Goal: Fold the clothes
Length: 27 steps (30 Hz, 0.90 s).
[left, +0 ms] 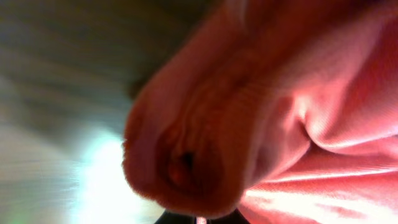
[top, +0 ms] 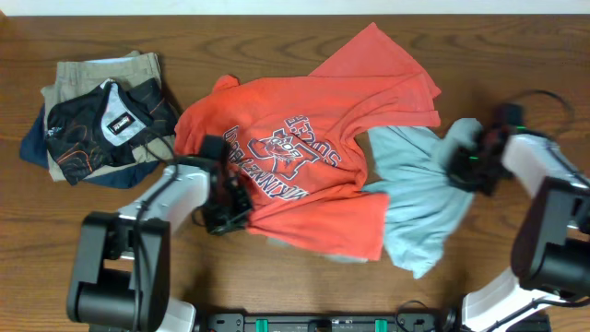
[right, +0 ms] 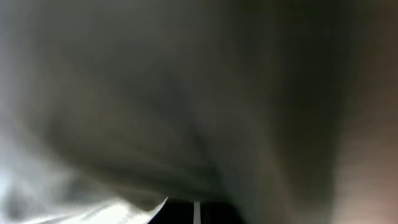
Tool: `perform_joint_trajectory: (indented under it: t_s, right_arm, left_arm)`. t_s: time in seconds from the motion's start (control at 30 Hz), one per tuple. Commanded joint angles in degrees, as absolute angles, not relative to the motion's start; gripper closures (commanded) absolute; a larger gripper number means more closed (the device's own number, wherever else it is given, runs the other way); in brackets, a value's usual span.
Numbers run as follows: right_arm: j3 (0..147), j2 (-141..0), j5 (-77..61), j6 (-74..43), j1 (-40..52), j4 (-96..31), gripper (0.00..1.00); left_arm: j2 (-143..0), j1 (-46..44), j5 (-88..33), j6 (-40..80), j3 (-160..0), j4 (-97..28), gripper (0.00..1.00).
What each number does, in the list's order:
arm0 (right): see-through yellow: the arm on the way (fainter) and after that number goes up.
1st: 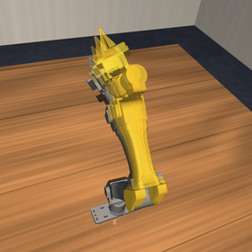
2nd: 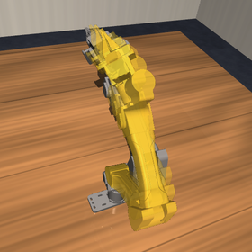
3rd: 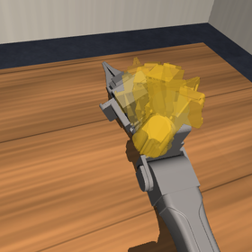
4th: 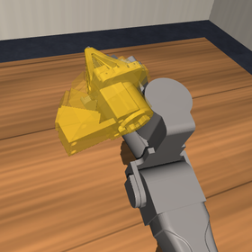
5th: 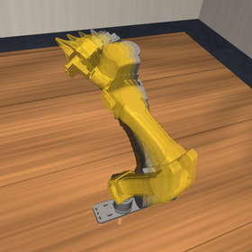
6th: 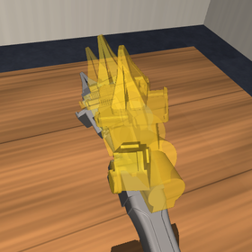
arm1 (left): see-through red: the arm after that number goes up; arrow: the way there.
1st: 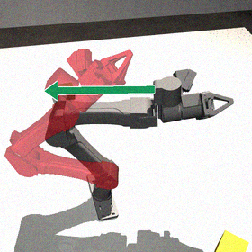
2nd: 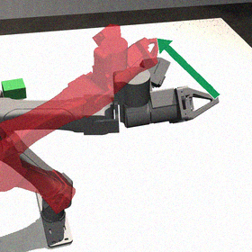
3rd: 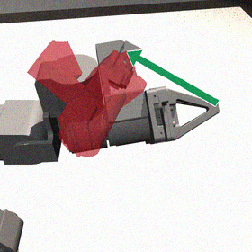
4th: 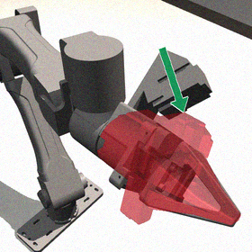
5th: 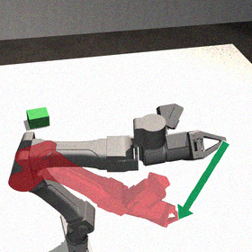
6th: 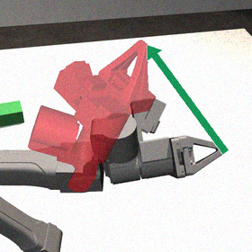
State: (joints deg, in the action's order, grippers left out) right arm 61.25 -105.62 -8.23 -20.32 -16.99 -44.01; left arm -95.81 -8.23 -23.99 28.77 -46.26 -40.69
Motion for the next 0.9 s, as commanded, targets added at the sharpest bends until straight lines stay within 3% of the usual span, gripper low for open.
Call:
perform_joint_trajectory:
  t_s: [0.0, 0.17, 0.37, 0.47, 0.57, 0.87]
  right_arm:
    - [65.7, -109.0, 10.4, -24.4, -29.0, -47.9, 0.92]
    - [77.9, -107.9, 2.5, -21.3, -37.5, -55.1, 0.9]
    - [83.5, -103.3, -17.2, -5.5, -36.6, -59.2, 0.77]
    - [83.5, -100.8, -27.6, 3.6, -32.6, -62.3, 0.72]
    - [83.5, -100.3, -28.0, 7.4, -26.9, -67.7, 0.7]
    - [73.2, -100.4, -26.5, 6.7, -8.3, -69.1, 0.71]
  left_arm:
    - [-97.3, -1.0, -15.3, 24.3, -45.0, -41.8, 0.94]
    - [-97.3, 8.5, -15.7, 23.5, -45.2, -42.4, 0.94]
    - [-97.3, 11.9, -23.0, 21.4, -45.2, -43.7, 0.94]
    - [-97.3, 11.2, -23.4, 21.4, -45.2, -45.0, 0.94]
    - [-97.3, 10.5, -23.4, 21.0, -45.2, -45.6, 0.94]
    - [-97.3, 10.2, -23.4, 21.0, -45.2, -45.6, 0.94]
